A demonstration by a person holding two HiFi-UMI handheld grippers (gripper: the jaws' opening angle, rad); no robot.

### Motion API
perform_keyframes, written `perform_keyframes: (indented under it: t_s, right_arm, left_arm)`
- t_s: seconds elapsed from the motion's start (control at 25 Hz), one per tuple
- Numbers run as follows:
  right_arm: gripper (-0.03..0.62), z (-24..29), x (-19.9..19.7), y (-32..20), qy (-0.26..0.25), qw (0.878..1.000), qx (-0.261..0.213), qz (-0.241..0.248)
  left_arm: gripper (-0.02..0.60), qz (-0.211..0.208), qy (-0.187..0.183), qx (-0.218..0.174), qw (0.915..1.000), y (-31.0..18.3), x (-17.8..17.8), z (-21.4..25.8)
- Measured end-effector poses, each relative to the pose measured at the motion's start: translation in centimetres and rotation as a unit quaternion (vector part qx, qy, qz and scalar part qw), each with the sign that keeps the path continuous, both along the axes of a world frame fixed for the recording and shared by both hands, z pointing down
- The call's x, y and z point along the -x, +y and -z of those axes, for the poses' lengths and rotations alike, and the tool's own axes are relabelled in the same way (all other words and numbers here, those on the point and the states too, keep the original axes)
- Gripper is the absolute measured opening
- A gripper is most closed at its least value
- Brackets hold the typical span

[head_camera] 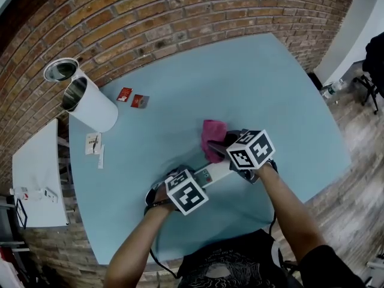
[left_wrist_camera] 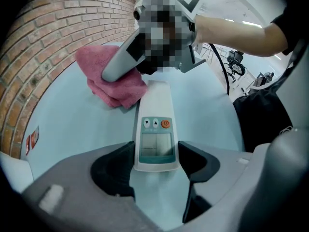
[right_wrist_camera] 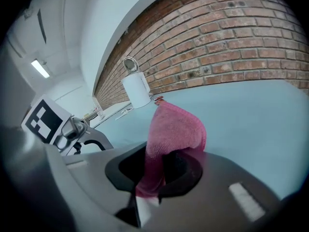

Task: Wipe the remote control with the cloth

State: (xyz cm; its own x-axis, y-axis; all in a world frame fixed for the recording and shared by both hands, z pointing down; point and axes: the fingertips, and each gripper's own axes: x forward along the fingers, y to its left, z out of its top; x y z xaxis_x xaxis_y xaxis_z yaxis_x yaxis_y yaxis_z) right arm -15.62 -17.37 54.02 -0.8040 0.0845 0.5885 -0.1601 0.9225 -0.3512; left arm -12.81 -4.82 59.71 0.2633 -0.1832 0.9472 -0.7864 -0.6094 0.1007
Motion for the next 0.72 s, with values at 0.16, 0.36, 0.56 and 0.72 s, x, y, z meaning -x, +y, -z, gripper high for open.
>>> perform_keyframes:
  t_s: [0.16,0.36,0.56,0.72]
  right_arm:
    - [0.066,0.0,-1.2,-1.2,-0.004,1.0,0.006,-0.022]
    - [0.066,-0.1,-2.8,-2.7,-0.007,0.998,0.014,-0.057]
    - [0.066,-0.1,-4.7,-4.3,-0.006,0.995,-0.002,-0.097]
    - [0.066,0.6,-6.4,-4.6,-0.018,0.992,-0.01,-0.128]
  left_arm:
    - [0.287,-0.001,-0.002,0.003,1.0,0.0,0.1,0.1]
    - [0.287,-0.003,-0.004,0.006,1.0,0.0,0.2,-0.1]
    - [0.287,-0.004,0.002,-0.002,1.0,-0.1,0.2,0.0]
    - [0.282,0.01,0.02,-0.022,0.9995,0.0,0.4,0.0]
